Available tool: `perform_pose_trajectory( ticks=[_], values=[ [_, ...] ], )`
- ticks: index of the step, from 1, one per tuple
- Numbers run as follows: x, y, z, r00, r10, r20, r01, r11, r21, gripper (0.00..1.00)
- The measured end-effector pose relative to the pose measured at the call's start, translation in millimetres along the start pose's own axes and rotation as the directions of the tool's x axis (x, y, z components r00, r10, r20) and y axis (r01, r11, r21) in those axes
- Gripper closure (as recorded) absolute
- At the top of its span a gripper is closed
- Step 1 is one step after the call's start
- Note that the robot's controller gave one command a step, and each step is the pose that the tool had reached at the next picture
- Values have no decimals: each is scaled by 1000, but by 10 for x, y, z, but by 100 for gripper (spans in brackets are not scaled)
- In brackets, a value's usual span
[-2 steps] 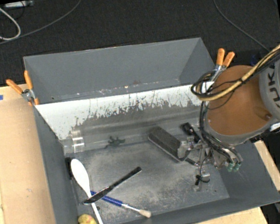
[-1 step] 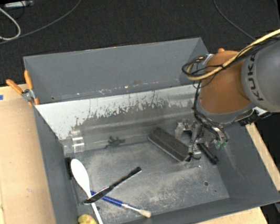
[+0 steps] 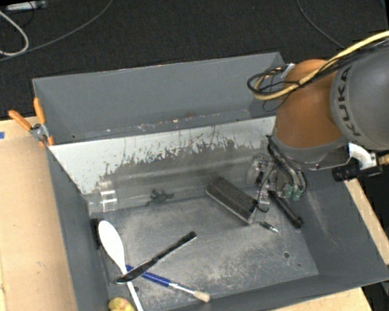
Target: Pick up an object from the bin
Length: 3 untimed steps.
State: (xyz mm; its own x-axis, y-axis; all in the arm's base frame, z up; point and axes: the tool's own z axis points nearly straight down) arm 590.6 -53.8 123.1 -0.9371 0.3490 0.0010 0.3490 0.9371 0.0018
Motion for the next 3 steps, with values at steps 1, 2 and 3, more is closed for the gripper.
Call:
perform_pose_trajectory(
  ticks=[1,2,3],
  values=[
    [33,-63,175,986,-164,-7,164,986,1,0],
    [-57,-3,409,995,101,-1,-101,995,0,0],
    [33,-23,519,1000,29,-1,-29,1000,1,100]
  ],
)
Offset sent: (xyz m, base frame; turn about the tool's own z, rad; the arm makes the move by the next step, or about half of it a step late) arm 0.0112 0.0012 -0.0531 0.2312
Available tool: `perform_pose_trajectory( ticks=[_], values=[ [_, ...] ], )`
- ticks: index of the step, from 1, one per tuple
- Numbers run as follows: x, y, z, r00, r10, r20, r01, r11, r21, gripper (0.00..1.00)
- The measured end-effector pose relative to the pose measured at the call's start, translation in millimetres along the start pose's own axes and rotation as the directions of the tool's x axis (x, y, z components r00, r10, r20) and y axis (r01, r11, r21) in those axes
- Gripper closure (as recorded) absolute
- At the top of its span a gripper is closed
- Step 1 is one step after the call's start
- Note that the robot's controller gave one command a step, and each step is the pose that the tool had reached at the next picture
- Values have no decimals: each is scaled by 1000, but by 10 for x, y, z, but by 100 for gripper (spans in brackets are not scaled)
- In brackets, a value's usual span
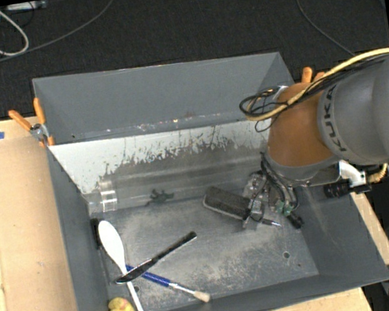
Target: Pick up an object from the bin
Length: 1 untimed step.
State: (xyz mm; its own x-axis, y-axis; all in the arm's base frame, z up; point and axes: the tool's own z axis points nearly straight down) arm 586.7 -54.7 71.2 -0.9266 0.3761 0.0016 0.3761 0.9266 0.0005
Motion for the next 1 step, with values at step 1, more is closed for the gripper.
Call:
perform_pose_trajectory(
  ticks=[1],
  values=[
    [0,1,0,1000,-1,0,1,1000,0,100]
  ],
)
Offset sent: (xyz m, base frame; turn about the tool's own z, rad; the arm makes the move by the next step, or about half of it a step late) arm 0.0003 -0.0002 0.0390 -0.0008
